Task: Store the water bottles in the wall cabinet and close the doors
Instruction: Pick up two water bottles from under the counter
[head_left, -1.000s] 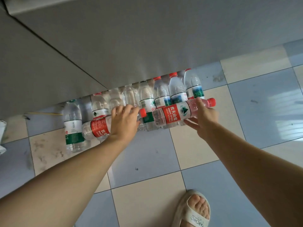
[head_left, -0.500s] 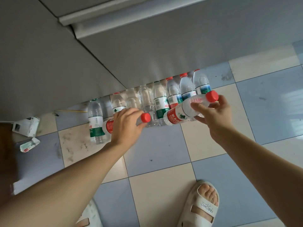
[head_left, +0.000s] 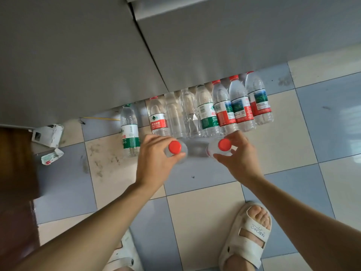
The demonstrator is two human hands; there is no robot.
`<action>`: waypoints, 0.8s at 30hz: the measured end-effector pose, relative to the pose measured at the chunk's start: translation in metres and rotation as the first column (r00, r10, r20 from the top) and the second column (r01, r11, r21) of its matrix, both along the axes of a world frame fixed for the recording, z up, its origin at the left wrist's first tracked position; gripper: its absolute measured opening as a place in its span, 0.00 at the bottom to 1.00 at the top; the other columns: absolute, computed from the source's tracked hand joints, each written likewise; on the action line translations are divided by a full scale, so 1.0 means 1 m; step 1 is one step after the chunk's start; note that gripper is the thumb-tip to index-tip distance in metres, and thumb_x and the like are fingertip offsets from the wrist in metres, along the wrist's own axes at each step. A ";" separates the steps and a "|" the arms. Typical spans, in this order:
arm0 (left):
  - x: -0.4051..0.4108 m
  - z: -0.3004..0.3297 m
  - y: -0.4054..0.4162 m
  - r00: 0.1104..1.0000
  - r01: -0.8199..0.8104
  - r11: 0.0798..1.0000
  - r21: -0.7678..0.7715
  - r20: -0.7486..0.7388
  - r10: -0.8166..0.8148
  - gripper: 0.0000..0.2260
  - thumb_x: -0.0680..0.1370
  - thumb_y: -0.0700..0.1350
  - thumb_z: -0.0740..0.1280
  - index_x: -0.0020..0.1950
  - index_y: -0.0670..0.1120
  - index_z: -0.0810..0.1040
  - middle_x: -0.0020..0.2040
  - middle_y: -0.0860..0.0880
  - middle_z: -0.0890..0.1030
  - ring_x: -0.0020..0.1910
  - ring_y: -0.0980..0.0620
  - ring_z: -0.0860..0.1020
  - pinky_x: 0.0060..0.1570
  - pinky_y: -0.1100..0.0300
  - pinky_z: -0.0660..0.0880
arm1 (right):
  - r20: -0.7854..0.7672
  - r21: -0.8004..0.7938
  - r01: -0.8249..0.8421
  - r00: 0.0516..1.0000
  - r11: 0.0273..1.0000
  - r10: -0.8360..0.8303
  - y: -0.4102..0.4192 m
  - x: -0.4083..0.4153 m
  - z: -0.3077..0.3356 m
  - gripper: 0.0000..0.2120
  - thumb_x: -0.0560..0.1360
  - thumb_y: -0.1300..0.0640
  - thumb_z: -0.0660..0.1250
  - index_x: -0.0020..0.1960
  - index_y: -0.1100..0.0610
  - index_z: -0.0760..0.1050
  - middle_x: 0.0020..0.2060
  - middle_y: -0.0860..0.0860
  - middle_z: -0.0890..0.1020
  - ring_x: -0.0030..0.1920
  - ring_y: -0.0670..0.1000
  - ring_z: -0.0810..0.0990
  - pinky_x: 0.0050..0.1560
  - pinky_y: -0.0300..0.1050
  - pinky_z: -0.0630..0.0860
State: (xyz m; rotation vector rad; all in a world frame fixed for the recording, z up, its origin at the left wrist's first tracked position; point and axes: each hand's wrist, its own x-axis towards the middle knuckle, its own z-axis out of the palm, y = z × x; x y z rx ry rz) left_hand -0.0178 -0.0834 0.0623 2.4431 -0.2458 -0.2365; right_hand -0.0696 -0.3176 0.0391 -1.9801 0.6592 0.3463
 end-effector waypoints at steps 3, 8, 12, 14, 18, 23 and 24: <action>-0.012 -0.013 -0.011 0.998 0.034 0.999 0.026 -0.059 -0.033 0.14 0.66 0.46 0.82 0.49 0.48 0.86 0.47 0.56 0.85 0.50 0.49 0.73 0.50 0.59 0.70 | 0.054 -0.045 -0.015 0.998 0.999 0.017 0.006 -0.011 -0.009 0.22 0.65 0.61 0.82 0.53 0.53 0.74 0.53 0.50 0.79 0.51 0.55 0.81 0.53 0.60 0.80; -0.027 -0.025 -0.028 0.999 0.038 0.999 0.005 -0.035 -0.037 0.15 0.68 0.43 0.81 0.52 0.46 0.84 0.52 0.54 0.84 0.52 0.48 0.74 0.51 0.69 0.65 | 0.112 -0.098 -0.059 0.991 0.993 0.070 0.007 -0.024 -0.016 0.27 0.67 0.60 0.80 0.62 0.53 0.72 0.58 0.51 0.78 0.53 0.56 0.80 0.54 0.60 0.79; -0.035 -0.034 -0.022 0.995 -0.018 1.000 -0.024 -0.095 0.016 0.21 0.69 0.43 0.81 0.59 0.46 0.81 0.58 0.52 0.81 0.58 0.49 0.73 0.57 0.78 0.61 | 0.066 -0.065 -0.009 0.998 0.998 0.013 0.001 -0.029 -0.023 0.32 0.67 0.57 0.82 0.65 0.52 0.70 0.60 0.51 0.78 0.57 0.55 0.79 0.59 0.59 0.80; -0.040 -0.040 -0.018 0.987 -0.044 0.999 -0.021 -0.156 0.040 0.26 0.67 0.43 0.82 0.63 0.47 0.79 0.60 0.54 0.79 0.60 0.50 0.73 0.58 0.77 0.62 | 0.009 -0.006 0.009 1.000 1.000 -0.009 -0.001 -0.030 -0.028 0.37 0.66 0.57 0.83 0.68 0.52 0.68 0.63 0.51 0.78 0.61 0.54 0.78 0.62 0.58 0.78; -0.043 -0.066 -0.016 0.858 -0.284 0.958 -0.045 -0.458 0.233 0.39 0.64 0.48 0.84 0.72 0.49 0.72 0.67 0.52 0.75 0.67 0.48 0.73 0.68 0.54 0.71 | -0.107 0.093 0.055 0.993 0.994 -0.045 -0.004 -0.028 -0.048 0.49 0.65 0.60 0.83 0.78 0.50 0.59 0.73 0.52 0.70 0.69 0.55 0.72 0.69 0.59 0.73; -0.046 -0.103 -0.019 0.680 -0.433 0.896 -0.095 -0.687 0.256 0.49 0.64 0.46 0.85 0.79 0.54 0.63 0.74 0.50 0.70 0.71 0.50 0.71 0.72 0.52 0.70 | -0.175 0.208 0.064 0.984 0.976 -0.027 -0.011 -0.026 -0.081 0.55 0.66 0.65 0.82 0.81 0.46 0.53 0.77 0.54 0.63 0.72 0.56 0.68 0.66 0.47 0.68; -0.047 -0.111 -0.021 0.685 -0.441 0.890 -0.116 -0.684 0.250 0.47 0.64 0.45 0.85 0.78 0.53 0.65 0.72 0.49 0.72 0.70 0.50 0.73 0.69 0.55 0.72 | -0.168 0.217 0.052 0.986 0.975 -0.015 -0.011 -0.025 -0.088 0.53 0.66 0.66 0.81 0.81 0.47 0.56 0.75 0.55 0.64 0.71 0.56 0.69 0.68 0.48 0.69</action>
